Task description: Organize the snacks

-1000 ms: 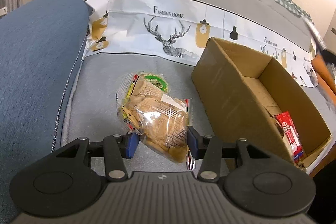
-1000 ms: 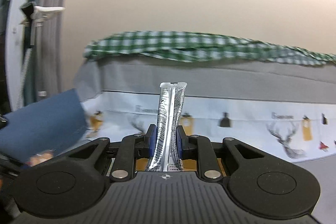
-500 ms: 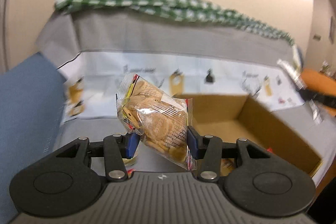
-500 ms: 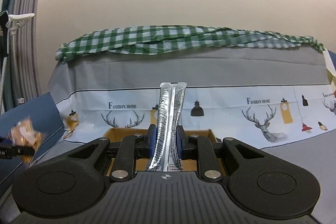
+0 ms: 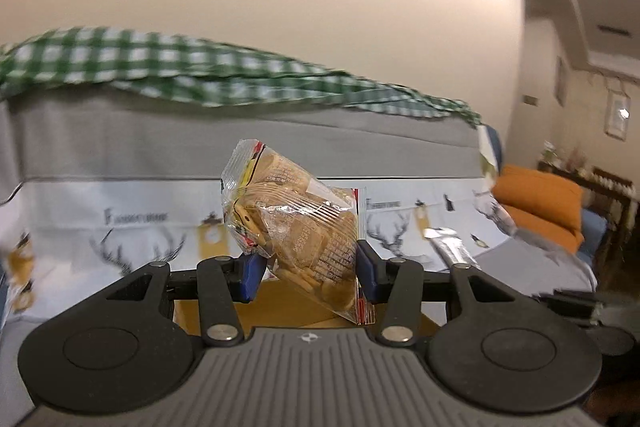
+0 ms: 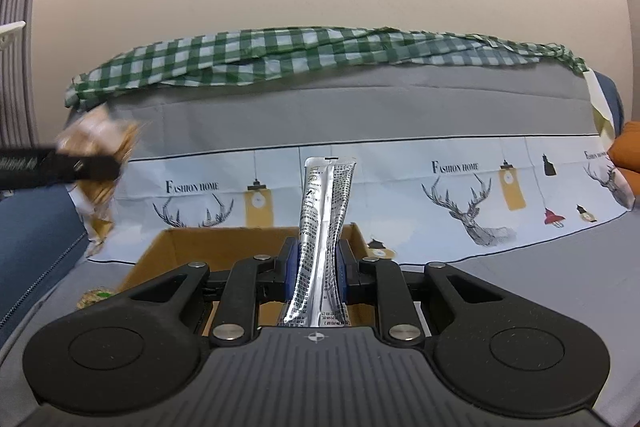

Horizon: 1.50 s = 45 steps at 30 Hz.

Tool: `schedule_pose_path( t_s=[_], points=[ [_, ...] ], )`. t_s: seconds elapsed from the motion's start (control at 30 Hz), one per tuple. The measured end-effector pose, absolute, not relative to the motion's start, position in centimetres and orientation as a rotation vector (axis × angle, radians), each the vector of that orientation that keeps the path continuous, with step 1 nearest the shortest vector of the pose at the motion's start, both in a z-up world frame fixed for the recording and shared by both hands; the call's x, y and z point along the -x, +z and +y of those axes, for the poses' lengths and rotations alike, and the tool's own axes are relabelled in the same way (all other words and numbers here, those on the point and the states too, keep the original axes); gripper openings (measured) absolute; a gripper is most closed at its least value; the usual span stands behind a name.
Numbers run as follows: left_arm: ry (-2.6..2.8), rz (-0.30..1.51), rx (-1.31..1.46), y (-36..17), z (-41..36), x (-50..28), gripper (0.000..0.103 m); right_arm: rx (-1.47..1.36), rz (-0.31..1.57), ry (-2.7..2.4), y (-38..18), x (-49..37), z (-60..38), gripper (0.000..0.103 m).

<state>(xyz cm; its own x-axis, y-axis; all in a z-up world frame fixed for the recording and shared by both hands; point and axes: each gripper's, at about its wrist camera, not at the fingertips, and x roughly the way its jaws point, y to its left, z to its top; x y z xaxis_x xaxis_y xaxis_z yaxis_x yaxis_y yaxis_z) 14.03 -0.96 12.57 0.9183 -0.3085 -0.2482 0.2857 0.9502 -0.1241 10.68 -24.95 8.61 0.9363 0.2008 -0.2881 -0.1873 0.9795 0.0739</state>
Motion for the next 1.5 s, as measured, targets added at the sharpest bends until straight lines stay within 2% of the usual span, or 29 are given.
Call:
schedule_pose_path(
  t_s=[0.07, 0.23, 0.33, 1.5],
  points=[
    [-0.326, 0.268, 0.054, 11.3, -1.6, -13.9, 0.053, -0.031, 0.301, 0.193, 8.5, -10.8, -24.7, 0.021],
    [-0.329, 0.411, -0.023, 8.4, -3.6, -15.2, 0.053, 0.004, 0.309, 0.182, 8.3, -11.3, -24.0, 0.021],
    [-0.315, 0.408, -0.062, 7.9, -4.5, -16.0, 0.053, 0.016, 0.314, 0.175, 8.2, -11.8, -23.4, 0.021],
    [-0.294, 0.412, 0.035, 8.8, -3.2, -17.4, 0.053, 0.030, 0.341, 0.174, 8.0, -13.3, -20.3, 0.021]
  ],
)
